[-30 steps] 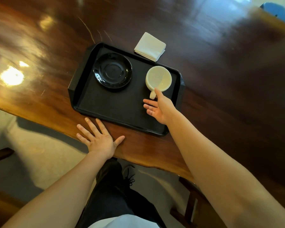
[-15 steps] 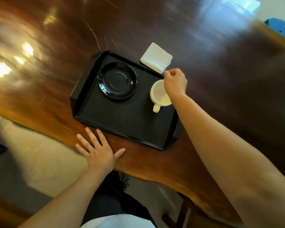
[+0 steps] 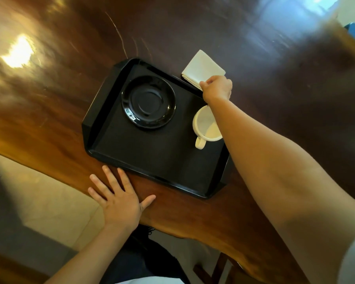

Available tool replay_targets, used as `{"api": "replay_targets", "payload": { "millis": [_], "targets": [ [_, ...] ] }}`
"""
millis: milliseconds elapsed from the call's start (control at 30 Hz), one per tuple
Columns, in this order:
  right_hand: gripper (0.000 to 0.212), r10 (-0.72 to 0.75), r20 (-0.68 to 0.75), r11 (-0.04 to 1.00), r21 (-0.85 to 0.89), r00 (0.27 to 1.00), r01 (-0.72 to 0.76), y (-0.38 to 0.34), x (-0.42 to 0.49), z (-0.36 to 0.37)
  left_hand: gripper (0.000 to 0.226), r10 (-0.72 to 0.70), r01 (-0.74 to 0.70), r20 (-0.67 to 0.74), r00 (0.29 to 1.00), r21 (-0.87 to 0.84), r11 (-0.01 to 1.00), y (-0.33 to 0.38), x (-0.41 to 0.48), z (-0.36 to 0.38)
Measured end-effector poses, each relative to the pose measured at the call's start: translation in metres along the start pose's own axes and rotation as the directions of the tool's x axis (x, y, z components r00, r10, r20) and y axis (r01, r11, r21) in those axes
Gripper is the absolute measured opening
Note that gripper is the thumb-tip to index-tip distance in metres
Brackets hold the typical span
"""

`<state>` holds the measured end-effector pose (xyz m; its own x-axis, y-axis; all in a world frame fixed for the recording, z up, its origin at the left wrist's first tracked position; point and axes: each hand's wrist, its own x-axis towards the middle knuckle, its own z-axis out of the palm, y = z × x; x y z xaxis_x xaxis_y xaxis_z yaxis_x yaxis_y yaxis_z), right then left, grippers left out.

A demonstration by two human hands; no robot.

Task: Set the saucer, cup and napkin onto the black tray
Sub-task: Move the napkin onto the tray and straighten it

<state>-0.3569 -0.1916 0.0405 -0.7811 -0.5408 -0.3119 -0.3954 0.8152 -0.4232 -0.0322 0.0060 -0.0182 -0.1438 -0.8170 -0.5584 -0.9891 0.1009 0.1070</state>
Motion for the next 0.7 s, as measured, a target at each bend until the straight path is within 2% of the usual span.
{"api": "replay_targets", "payload": {
  "millis": [67, 133, 200, 267, 333, 433, 533, 700],
  "targets": [
    [0.025, 0.03, 0.03, 1.0, -0.007, 0.999, -0.03, -0.003, 0.003, -0.001, 0.126, -0.005, 0.005, -0.002, 1.0, 0.005, 1.0, 0.0, 0.0, 0.0],
    [0.05, 0.087, 0.045, 0.996, 0.001, 0.995, -0.087, -0.006, 0.006, -0.003, 0.126, -0.004, 0.004, -0.002, 1.0, 0.008, 1.0, 0.0, 0.001, 0.0],
    [0.07, 0.165, 0.04, 0.983, 0.079, 0.985, -0.168, -0.011, 0.01, -0.006, 0.126, 0.014, -0.014, -0.014, 1.0, -0.006, 1.0, 0.0, 0.001, 0.002],
    [0.076, 0.24, 0.061, 0.956, 0.158, 0.969, -0.247, -0.017, 0.013, -0.009, 0.127, 0.027, -0.027, -0.027, 0.999, -0.013, 1.0, -0.001, 0.001, 0.003],
    [0.077, 0.296, 0.13, 0.931, 0.181, 0.946, -0.316, -0.02, 0.014, -0.011, 0.127, 0.03, -0.031, -0.037, 0.999, -0.016, 0.999, -0.002, 0.001, 0.003],
    [0.064, 0.315, 0.205, 0.921, 0.17, 0.927, -0.351, -0.018, 0.017, -0.011, 0.127, 0.032, -0.033, -0.035, 0.999, -0.014, 0.999, -0.001, 0.0, 0.002],
    [0.057, 0.332, 0.251, 0.874, 0.281, 0.909, -0.397, -0.017, 0.017, -0.018, 0.127, 0.027, -0.027, -0.026, 0.999, -0.008, 1.0, -0.001, -0.001, 0.002],
    [0.05, 0.399, 0.347, 0.661, 0.532, 0.849, -0.528, -0.013, 0.009, -0.036, 0.128, 0.028, -0.028, -0.012, 1.0, -0.012, 1.0, -0.001, -0.001, 0.0]
  ]
}}
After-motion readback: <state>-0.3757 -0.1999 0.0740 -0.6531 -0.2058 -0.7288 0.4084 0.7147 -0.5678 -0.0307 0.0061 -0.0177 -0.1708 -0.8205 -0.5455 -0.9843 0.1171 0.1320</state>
